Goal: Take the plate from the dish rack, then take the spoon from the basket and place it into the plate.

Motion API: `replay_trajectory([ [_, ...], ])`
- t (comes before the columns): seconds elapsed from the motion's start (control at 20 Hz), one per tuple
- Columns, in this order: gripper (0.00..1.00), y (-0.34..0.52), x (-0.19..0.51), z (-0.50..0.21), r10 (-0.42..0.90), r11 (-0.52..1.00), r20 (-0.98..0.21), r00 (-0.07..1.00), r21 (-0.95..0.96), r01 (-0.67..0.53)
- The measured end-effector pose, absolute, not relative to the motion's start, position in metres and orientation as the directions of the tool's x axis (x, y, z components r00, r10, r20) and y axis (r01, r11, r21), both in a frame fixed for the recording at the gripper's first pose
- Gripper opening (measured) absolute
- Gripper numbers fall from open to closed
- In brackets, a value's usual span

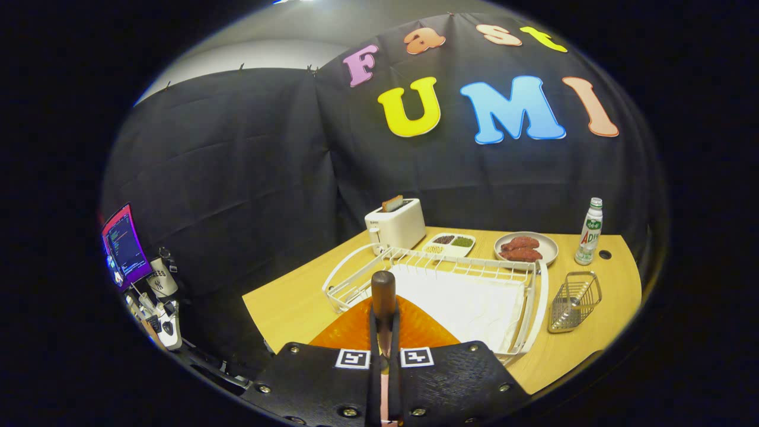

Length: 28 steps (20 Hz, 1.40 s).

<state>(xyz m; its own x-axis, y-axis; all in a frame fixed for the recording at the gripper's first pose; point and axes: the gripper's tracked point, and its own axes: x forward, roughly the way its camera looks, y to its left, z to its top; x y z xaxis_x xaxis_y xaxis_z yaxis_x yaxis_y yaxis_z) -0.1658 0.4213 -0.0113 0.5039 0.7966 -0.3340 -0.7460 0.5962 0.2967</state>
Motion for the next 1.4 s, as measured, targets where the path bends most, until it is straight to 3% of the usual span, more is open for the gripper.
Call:
replay_trajectory([
  [0.35,0.05,0.437,-0.202,-0.066,0.763,0.628,-0.425,0.487,0.308,-0.715],
  [0.75,0.04,0.424,-0.221,-0.075,0.740,0.662,-0.412,0.531,0.308,-0.683],
  [0.95,0.18,0.419,-0.220,-0.071,0.744,0.661,-0.410,0.528,0.338,-0.670],
  [1.05,0.18,0.416,-0.215,-0.065,0.739,0.669,-0.398,0.543,0.340,-0.661],
  [1.15,0.30,0.412,-0.210,-0.059,0.737,0.673,-0.388,0.554,0.337,-0.659],
  [1.4,0.30,0.396,-0.191,-0.031,0.724,0.690,-0.332,0.605,0.316,-0.651],
])
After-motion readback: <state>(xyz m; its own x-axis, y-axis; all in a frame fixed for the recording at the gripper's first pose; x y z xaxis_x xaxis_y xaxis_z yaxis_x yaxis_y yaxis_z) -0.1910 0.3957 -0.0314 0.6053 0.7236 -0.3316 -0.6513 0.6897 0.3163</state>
